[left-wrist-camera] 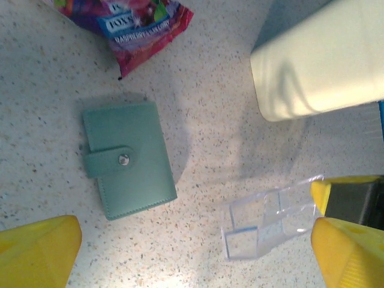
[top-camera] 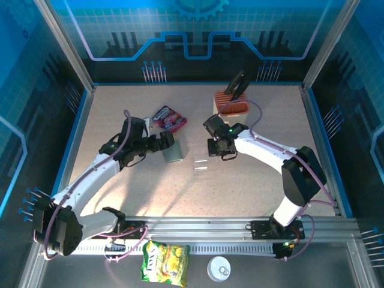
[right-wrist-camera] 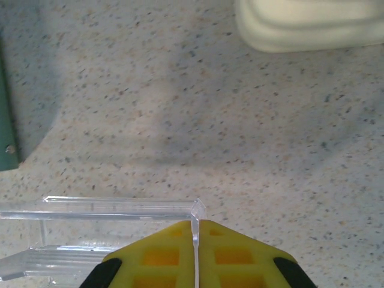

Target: Take the credit cards out of the card holder

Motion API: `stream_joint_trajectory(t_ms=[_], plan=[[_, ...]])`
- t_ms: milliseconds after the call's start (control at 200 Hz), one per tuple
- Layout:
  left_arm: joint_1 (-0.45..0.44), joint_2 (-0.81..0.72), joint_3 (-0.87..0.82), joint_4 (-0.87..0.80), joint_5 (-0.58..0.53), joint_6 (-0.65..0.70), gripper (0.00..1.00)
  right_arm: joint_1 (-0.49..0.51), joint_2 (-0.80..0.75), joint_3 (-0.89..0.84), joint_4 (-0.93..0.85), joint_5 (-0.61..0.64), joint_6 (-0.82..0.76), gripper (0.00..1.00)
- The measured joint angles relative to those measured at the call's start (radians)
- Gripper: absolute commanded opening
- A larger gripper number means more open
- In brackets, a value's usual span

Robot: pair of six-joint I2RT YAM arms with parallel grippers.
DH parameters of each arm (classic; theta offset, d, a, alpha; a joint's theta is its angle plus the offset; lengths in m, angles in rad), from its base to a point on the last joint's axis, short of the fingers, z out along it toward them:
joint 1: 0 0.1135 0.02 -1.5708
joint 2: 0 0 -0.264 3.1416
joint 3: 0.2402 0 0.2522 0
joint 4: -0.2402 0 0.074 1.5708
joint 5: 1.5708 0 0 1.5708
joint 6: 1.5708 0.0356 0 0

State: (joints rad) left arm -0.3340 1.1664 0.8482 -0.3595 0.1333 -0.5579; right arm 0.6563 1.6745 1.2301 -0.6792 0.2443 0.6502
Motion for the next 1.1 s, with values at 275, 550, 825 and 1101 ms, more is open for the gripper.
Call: stream_joint_trajectory(t_ms=[275,550,825,1101], plan=[[-0.041,0.0,-0.023,0.022,-0.026,-0.044,0.99,-0.058,0.081,0.035,0.013,0.012,-0.031,0.06],[-0.049,0.0,-0.033,0.029,-0.04,-0.047,0.99,-0.086,0.174,0.113,0.015,0.016,-0.061,0.06],[-0.056,-0.008,-0.052,0.027,-0.055,-0.047,0.99,-0.13,0.274,0.238,0.008,0.008,-0.084,0.07],[-0.056,-0.03,-0.055,0.024,-0.067,-0.047,0.99,-0.154,0.325,0.31,-0.021,0.006,-0.086,0.13]])
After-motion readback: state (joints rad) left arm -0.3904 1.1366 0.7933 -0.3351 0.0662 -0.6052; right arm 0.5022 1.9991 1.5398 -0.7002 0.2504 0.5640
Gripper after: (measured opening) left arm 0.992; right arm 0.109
